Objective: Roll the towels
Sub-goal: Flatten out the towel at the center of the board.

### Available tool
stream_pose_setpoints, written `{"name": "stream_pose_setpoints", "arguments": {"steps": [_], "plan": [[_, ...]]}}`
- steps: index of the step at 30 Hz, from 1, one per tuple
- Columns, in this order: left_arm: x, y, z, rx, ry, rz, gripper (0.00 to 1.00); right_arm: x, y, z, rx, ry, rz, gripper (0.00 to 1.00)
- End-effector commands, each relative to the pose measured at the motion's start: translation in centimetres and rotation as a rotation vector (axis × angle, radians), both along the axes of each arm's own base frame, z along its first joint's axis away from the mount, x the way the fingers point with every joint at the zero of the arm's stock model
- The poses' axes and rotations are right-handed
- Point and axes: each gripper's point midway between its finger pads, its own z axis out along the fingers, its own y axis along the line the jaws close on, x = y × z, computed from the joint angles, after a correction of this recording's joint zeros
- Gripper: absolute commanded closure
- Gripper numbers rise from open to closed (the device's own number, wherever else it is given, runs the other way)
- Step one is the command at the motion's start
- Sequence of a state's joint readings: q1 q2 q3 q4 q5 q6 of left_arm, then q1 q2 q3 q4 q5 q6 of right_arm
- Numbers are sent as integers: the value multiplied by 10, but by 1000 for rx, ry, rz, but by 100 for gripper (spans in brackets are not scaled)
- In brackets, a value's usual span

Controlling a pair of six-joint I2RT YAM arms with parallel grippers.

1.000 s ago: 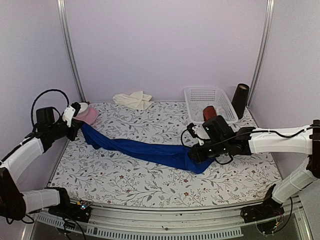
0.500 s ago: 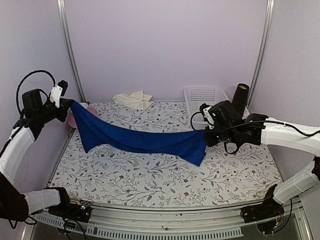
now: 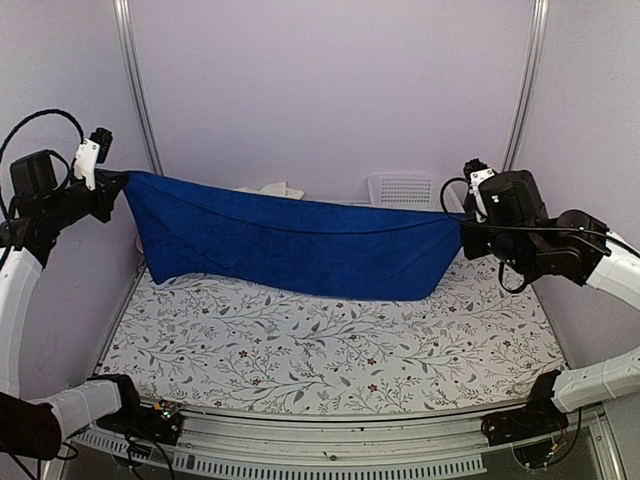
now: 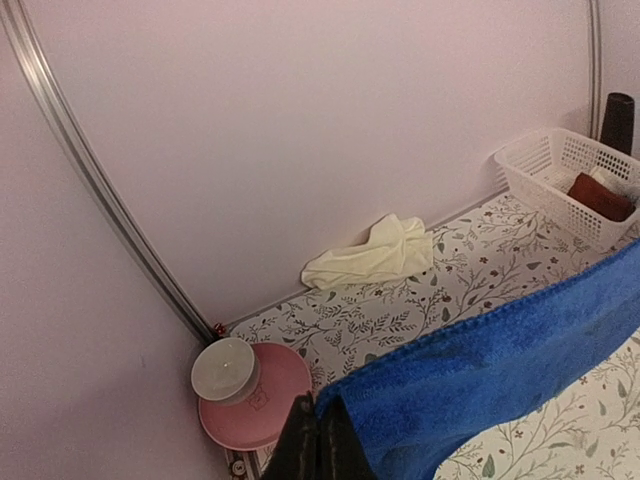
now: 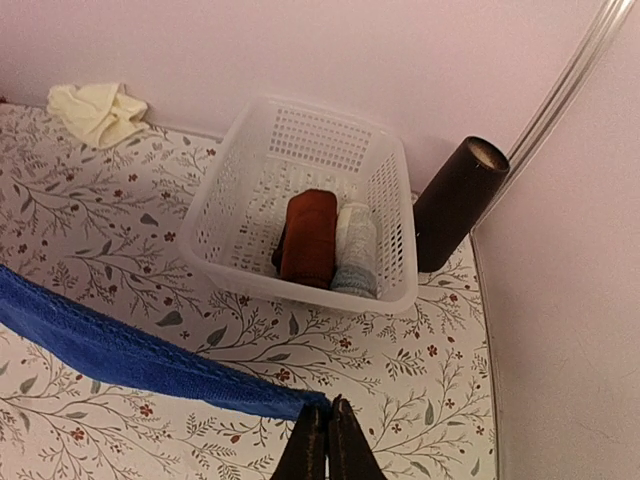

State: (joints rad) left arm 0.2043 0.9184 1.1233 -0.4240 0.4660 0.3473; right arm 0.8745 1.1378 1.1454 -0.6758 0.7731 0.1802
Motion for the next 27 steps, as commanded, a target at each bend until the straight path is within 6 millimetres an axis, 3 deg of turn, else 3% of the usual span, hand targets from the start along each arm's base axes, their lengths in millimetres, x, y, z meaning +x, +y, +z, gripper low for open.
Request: {"name": "stream_pose_setpoints", "arguments": {"steps": [1,6,9,15,19,23,27], "plan": [[-23,-5,5,-28,47,-12,100,-21,-14,50,77,-115,5,98],[-29,-7,-10,-43,104,-10,100,-15,-4,40,42,-104,-2,98],[-19,0,-39,-50,174,20,100,5,8,21,-37,-92,-56,98],[19,19,-127,-63,369,76,100,75,33,-27,-145,-23,-133,98],[60,43,-170,-37,397,167,100,129,59,-50,-157,-26,-132,98],[100,63,-202,-15,390,229,100,181,77,-73,-198,-33,-131,98],[129,74,-223,-2,382,256,100,212,94,-89,-236,-60,-114,98]]}}
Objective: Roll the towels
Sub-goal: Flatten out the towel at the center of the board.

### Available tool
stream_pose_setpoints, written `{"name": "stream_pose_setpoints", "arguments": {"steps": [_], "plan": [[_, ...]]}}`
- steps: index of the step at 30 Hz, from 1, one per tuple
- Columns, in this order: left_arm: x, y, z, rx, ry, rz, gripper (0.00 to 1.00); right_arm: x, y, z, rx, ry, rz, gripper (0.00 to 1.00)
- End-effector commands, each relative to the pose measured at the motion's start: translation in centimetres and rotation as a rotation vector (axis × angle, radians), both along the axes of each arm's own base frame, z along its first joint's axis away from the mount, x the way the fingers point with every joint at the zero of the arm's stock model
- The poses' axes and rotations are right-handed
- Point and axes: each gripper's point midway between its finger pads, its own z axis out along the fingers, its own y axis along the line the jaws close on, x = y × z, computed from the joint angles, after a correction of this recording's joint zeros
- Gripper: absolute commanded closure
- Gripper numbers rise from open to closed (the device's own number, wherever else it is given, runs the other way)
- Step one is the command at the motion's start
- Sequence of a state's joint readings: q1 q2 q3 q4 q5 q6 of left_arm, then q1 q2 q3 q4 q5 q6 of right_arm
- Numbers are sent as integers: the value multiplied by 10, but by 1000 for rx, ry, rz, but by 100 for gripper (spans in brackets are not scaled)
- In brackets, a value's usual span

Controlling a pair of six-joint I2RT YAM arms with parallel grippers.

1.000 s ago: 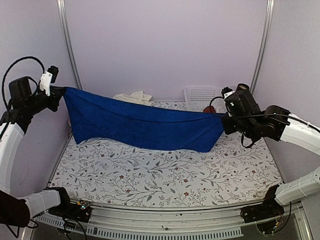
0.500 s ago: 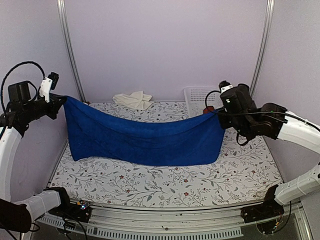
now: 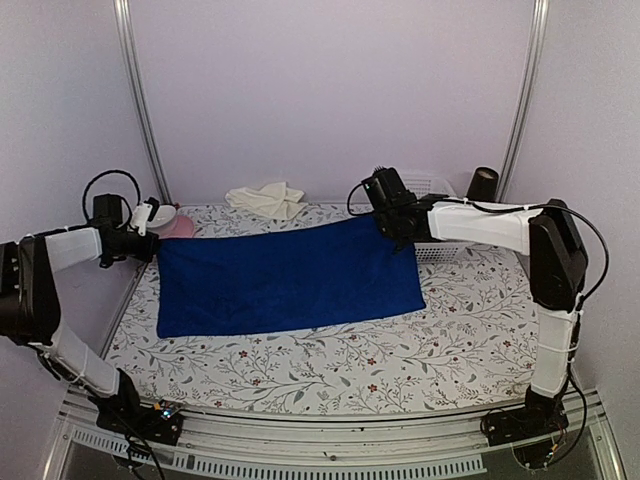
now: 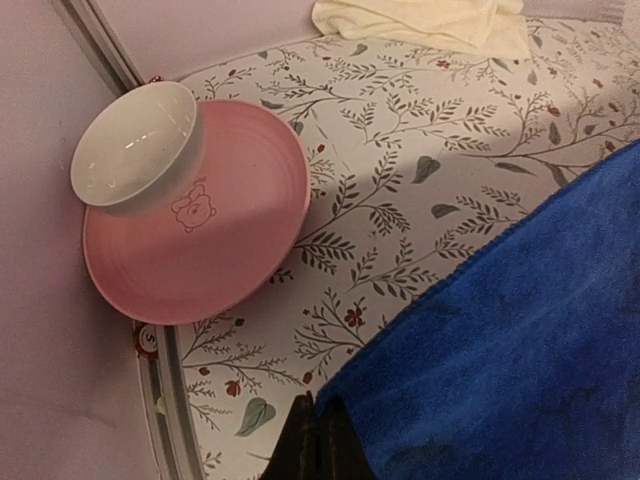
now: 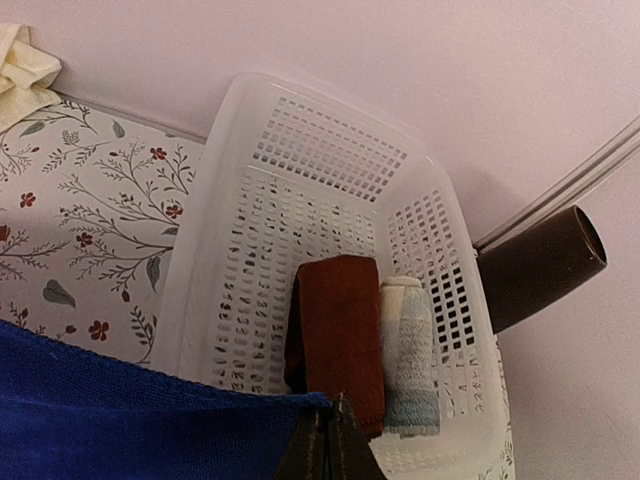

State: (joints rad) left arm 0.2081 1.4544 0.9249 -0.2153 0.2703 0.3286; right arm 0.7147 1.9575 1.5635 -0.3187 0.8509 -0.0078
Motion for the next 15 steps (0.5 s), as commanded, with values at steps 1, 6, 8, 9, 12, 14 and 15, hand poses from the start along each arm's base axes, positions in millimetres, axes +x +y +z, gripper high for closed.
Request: {"name": "stream_pose_setpoints", "arguments": {"steps": [1,6,8,9,12,14,15], "plan": [[44,23,13,65,-144,61,100,36,22,5,-16,-80,43,98],[48,24,3,85,-172,50,100,40,31,-1,-22,-71,85,98],[44,23,9,106,-216,36,100,35,31,-2,-15,-63,98,98],[41,21,12,115,-236,24,100,31,28,-1,-11,-58,103,98],[28,15,25,133,-287,-3,100,16,25,3,4,-47,127,98],[18,10,36,136,-304,-22,100,1,25,8,9,-46,149,98],[13,9,43,139,-308,-22,100,-7,25,9,12,-44,162,98]]}}
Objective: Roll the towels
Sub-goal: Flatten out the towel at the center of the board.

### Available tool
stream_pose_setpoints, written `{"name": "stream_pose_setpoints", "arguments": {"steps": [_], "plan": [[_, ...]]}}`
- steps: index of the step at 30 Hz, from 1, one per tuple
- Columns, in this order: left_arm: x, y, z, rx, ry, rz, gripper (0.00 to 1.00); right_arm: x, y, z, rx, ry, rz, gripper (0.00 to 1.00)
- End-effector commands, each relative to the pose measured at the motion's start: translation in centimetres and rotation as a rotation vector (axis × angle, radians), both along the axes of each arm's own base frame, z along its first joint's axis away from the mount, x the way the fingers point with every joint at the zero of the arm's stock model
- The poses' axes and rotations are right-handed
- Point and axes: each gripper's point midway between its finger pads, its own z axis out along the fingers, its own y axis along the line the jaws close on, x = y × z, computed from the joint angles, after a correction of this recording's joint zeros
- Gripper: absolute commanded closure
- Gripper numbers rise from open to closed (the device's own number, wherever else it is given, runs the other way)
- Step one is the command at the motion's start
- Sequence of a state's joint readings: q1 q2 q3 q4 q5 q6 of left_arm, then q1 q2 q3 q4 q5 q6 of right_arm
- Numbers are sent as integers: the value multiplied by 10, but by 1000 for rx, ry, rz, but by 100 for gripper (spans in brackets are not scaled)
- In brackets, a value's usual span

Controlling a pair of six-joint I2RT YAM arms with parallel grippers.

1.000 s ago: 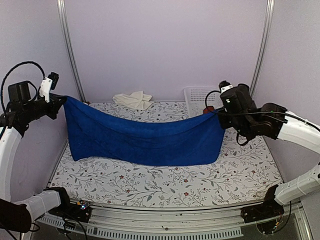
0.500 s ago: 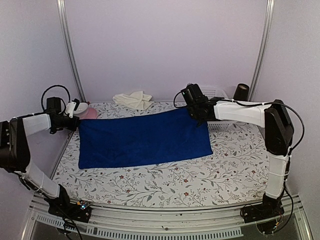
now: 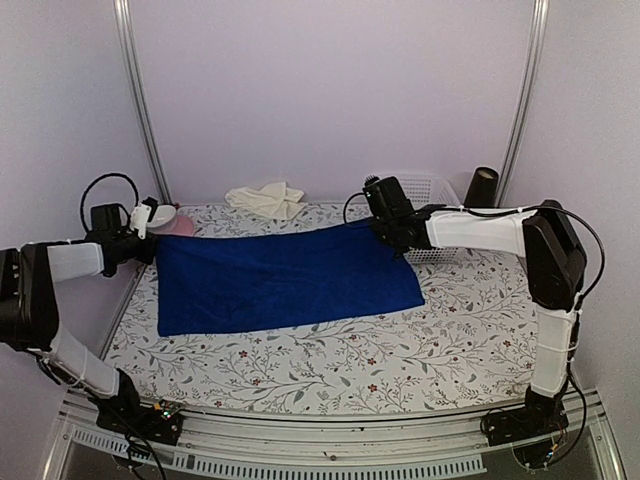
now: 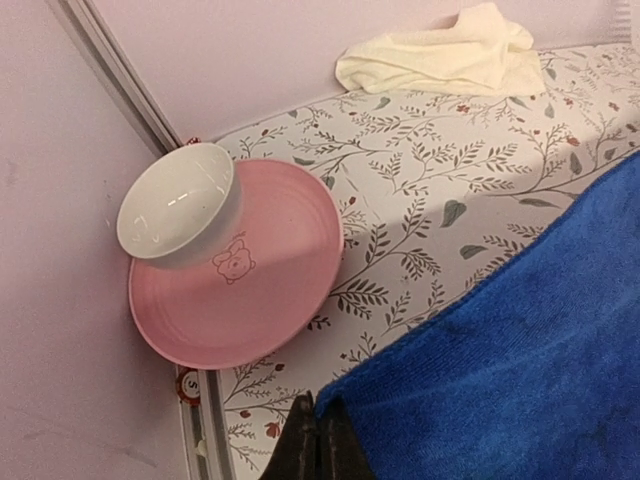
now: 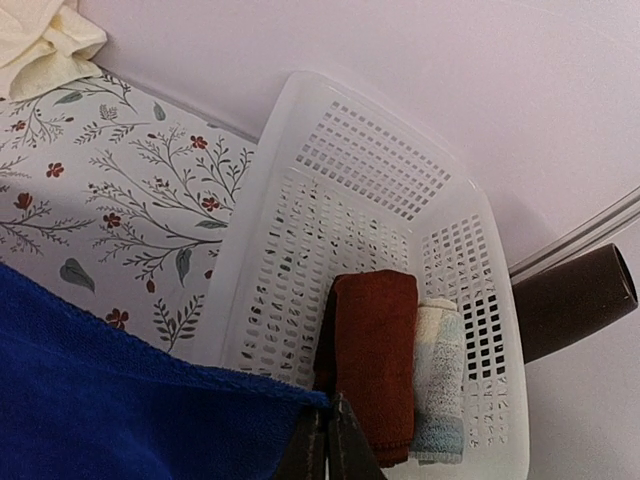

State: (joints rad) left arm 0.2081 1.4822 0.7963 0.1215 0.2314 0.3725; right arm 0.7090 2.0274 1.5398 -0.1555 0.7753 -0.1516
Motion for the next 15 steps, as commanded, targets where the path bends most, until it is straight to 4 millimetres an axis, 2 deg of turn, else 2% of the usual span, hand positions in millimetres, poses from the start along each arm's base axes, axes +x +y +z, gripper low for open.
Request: {"name": "stream_pose_setpoints", "arguments": {"steps": [1,5,10,13,15], "plan": [[-12,-1,51,50,-130,-23,100,-33,4,39,65,-49,63,98],[-36,7,73,77,-125,35,100,-73,7,48,90,-53,124,98],[-77,15,93,84,-114,75,100,-119,9,65,116,-73,177,98],[-99,16,111,84,-130,91,100,-143,9,85,160,-108,199,98],[-113,16,131,82,-157,101,100,-157,5,104,180,-147,189,98]]}}
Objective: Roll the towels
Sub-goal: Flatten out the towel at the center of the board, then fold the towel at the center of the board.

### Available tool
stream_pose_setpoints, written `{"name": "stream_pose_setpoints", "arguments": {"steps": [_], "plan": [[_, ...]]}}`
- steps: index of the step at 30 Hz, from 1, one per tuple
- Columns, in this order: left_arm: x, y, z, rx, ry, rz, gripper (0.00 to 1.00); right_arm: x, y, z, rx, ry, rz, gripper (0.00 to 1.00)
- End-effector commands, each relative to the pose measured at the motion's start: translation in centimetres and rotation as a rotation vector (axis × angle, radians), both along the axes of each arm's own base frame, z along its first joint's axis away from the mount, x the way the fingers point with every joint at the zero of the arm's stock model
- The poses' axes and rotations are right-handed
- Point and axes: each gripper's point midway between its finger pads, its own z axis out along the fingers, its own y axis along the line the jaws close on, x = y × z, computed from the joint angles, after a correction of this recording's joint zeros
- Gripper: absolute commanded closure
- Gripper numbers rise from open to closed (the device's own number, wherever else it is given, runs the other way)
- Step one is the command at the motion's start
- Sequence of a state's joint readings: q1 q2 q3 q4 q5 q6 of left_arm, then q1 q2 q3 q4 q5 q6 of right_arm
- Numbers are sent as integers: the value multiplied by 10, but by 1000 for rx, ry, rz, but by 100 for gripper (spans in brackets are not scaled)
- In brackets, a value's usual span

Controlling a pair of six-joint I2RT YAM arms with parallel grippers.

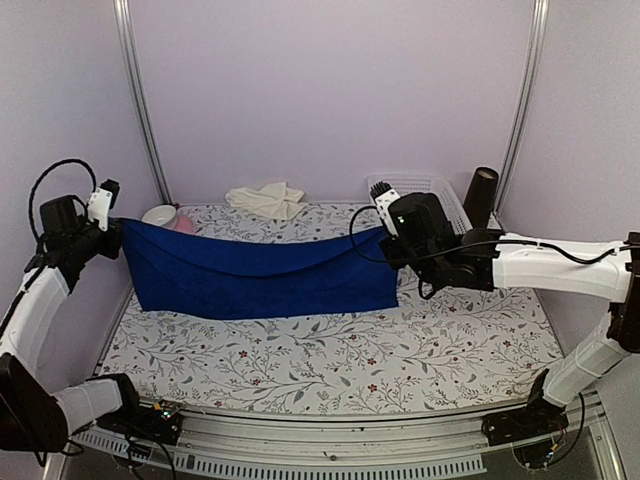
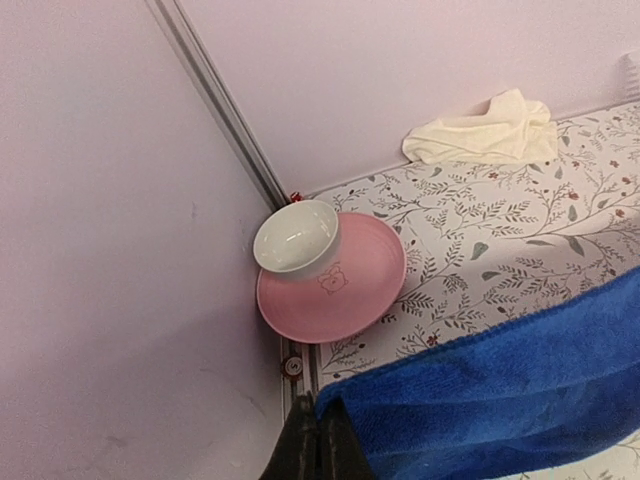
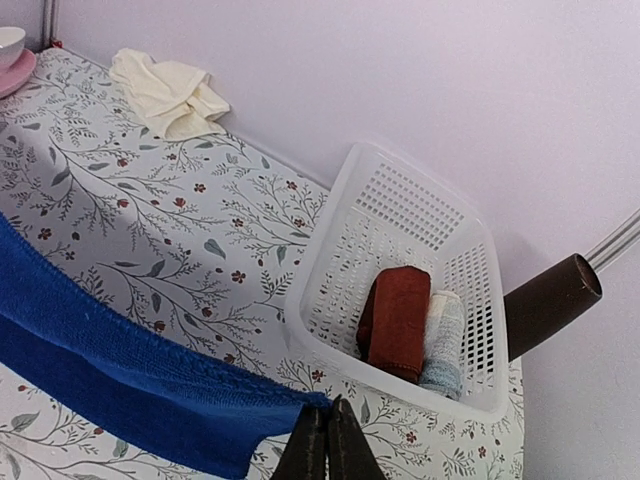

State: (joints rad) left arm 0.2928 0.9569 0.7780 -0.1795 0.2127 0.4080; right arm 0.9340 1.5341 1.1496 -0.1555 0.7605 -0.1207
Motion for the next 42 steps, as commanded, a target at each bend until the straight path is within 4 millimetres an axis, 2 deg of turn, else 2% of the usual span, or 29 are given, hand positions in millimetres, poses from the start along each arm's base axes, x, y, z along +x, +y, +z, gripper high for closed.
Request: {"name": "stream_pose_setpoints", "arguments": {"steps": [1,4,6,8,10,13,20,23,25,28,32,36,42], "plan": [[-34,0,19,-15,25,18,100,-26,-14,48,97,-93,-44,98],[-48,-5,44,-38,1,17,100,-38,-24,82,157,-153,-65,98],[-54,-14,57,-58,-9,-16,100,-40,-31,96,178,-180,-88,98],[-56,-18,61,-71,-7,-33,100,-39,-37,101,177,-206,-122,98],[-52,-14,56,-66,7,-17,100,-35,-35,96,144,-212,-139,98],[-39,-3,27,-59,72,6,100,-22,-32,72,68,-192,-181,98],[9,19,-66,-86,274,20,100,36,-30,-21,-13,-19,-222,99],[33,30,-87,-80,288,41,100,65,-10,-49,-42,20,-217,99],[49,36,-95,-81,272,54,100,84,5,-61,-56,20,-202,98],[68,43,-103,-63,230,78,100,113,19,-67,-69,-12,-194,99],[83,52,-114,-17,189,115,100,143,34,-77,-77,-29,-167,99],[87,55,-119,15,154,121,100,158,46,-84,-94,-35,-133,99],[87,61,-115,99,48,137,100,176,37,-89,-94,-48,-158,98]]}}
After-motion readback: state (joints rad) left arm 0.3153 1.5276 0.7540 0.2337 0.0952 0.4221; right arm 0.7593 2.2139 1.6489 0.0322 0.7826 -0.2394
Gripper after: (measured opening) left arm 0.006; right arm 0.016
